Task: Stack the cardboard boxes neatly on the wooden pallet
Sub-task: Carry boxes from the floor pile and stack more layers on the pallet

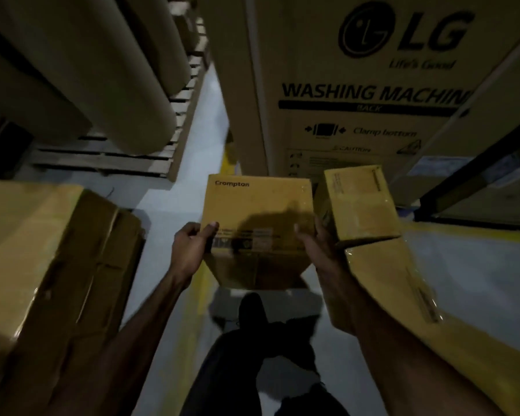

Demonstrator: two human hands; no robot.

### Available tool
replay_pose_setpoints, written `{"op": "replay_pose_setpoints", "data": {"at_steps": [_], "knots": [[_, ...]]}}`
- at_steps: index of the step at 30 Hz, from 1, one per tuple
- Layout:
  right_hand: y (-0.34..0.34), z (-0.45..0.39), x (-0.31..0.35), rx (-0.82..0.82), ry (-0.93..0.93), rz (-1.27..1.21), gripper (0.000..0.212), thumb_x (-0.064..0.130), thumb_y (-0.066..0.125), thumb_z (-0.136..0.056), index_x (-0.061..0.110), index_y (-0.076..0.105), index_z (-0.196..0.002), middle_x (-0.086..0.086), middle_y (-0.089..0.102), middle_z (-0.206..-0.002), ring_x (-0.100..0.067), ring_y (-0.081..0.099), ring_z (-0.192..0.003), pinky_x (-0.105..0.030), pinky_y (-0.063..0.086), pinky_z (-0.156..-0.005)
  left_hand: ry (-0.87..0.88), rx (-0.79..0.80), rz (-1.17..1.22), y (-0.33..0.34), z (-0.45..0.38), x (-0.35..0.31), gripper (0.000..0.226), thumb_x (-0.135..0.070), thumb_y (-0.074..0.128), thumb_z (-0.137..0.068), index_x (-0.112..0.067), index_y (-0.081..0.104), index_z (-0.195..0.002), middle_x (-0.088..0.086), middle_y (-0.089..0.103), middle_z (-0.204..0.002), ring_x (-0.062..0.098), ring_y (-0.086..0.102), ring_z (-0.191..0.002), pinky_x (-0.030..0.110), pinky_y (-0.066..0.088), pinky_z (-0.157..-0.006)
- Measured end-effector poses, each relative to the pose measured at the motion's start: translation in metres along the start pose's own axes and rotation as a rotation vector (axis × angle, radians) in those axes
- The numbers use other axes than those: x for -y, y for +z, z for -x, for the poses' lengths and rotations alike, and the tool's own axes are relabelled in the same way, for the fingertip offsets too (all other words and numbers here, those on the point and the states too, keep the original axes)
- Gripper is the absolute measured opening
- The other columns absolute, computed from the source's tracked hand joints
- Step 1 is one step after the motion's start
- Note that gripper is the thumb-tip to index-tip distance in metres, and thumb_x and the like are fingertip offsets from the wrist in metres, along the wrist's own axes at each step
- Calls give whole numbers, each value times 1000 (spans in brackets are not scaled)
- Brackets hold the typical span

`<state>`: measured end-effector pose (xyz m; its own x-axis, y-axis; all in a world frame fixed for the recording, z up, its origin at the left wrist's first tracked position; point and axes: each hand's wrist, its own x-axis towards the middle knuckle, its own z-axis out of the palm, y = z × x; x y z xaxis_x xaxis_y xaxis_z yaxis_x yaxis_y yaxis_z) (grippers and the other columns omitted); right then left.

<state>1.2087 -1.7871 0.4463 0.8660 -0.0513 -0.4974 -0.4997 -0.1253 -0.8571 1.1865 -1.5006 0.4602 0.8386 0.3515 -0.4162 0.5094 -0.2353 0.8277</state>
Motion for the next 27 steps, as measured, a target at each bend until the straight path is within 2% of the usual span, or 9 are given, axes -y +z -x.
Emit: {"op": "replay_pose_setpoints", "data": {"at_steps": [2,5,7,11,13,16,21,24,27], "knots": [[-10,35,11,29,-95,38,71,60,68,-90,29,49,-151,6,61,-139,-19,59,-128,-36,54,-96,54,-90,70,-12,57,-17,62,-65,68,-91,-3,65,-97,16,71,-94,34,70,-93,53,57,-82],[-15,88,25,62,-219,113,56,48,67,-99,28,49,-149,-1,62,-136,-17,61,-120,-25,52,-87,111,-232,199,-35,133,-27,56,-65,65,-94,-10,64,-96,6,73,-97,26,71,-98,50,57,-88],[-7,116,40,127,-284,148,56,51,67,-98,32,48,-147,4,63,-131,-14,63,-117,-31,54,-93,120,-327,262,-53,176,-28,47,-60,66,-96,-12,62,-96,3,71,-98,22,69,-96,44,56,-84],[30,162,79,319,-380,204,51,39,64,-103,28,45,-149,13,63,-125,2,59,-111,-25,50,-92,124,-487,369,-100,239,-18,33,-44,72,-98,-14,60,-97,13,69,-105,21,66,-94,41,52,-83],[52,179,100,384,-453,229,51,38,64,-104,25,44,-150,7,64,-130,-6,62,-115,-22,49,-90,120,-535,430,-126,261,-15,24,-33,73,-99,-13,59,-98,13,71,-106,26,69,-96,44,55,-86],[87,202,127,443,-530,279,50,39,63,-104,25,44,-148,5,63,-129,-15,60,-119,-34,49,-98,137,-617,549,-162,286,-14,17,-23,73,-99,-15,58,-97,9,74,-105,29,74,-101,49,62,-88],[150,223,171,498,-663,330,56,49,65,-98,38,41,-147,9,61,-133,-19,60,-122,-48,51,-107,211,-722,670,-226,307,-22,20,-11,72,-99,-2,57,-108,10,71,-109,16,76,-91,24,60,-71],[191,229,198,515,-687,328,75,59,69,-91,39,33,-154,7,58,-141,-20,58,-127,-48,51,-108,278,-736,702,-271,300,-20,30,-11,74,-97,-10,61,-123,6,70,-128,21,73,-110,34,63,-85],[234,233,223,568,-706,325,78,58,73,-90,32,37,-154,3,60,-142,-20,61,-127,-45,55,-105,340,-751,712,-321,286,-18,45,-10,77,-94,-23,63,-135,0,66,-138,20,66,-124,38,61,-96]]}}
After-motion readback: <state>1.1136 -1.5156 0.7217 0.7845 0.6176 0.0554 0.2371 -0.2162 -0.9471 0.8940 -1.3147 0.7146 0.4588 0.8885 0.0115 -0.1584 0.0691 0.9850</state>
